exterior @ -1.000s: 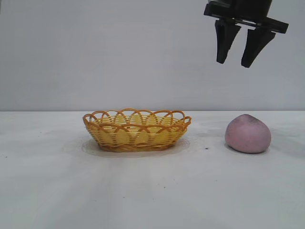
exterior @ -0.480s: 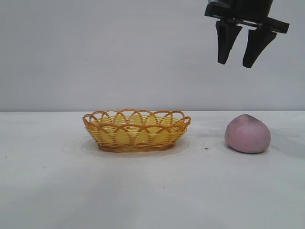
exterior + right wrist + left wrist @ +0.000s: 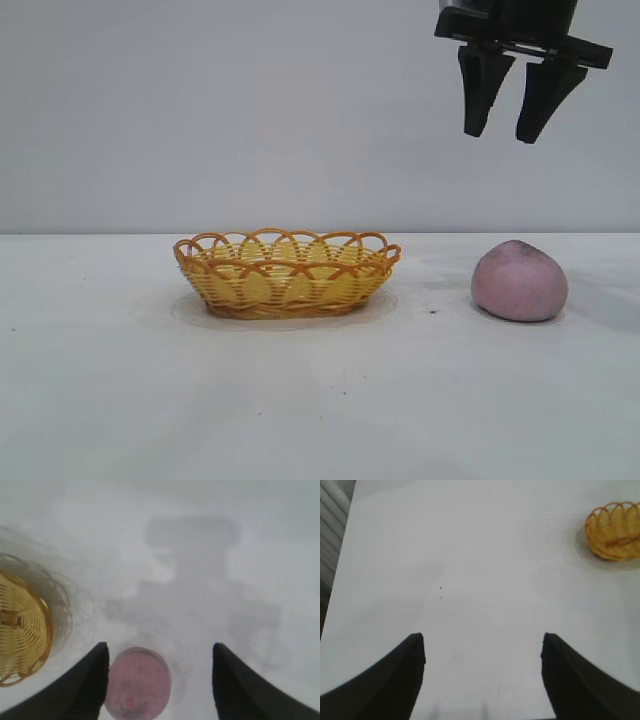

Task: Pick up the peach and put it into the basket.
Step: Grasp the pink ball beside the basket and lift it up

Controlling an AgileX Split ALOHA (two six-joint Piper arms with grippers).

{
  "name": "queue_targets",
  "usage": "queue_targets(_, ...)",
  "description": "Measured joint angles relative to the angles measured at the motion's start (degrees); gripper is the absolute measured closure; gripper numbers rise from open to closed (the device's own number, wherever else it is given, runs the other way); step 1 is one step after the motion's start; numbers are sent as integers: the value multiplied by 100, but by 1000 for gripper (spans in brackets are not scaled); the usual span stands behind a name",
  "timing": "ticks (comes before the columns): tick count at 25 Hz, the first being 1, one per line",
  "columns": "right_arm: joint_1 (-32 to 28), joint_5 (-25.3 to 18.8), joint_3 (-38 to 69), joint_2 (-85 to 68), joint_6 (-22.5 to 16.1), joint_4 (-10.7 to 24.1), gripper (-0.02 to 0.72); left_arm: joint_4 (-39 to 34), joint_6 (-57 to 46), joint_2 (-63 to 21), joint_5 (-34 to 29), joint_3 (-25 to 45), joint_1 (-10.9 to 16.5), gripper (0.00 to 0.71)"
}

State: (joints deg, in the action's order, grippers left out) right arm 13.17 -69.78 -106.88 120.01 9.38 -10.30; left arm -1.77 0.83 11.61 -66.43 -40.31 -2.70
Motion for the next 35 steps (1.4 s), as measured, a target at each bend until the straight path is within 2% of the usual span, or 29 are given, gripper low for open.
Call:
queue_targets(4,0,-70,0,0,0,0,278,148,0,-477,45,481,0,235)
queue_targets(11,0,-79,0,0,0,0,278,279,164,-822,116,1201,0,235)
queue_targets(20,0,-82,0,0,-22,0,278,291,206,-1236,210,1248,0,235)
queue_targets(29,0,-92,0,0,-117,-25,278,348,206,-1260,223,1261,0,235)
queue_targets(35,0,-92,0,0,-318,-72,278,361,206,-1261,223,1261,0,235)
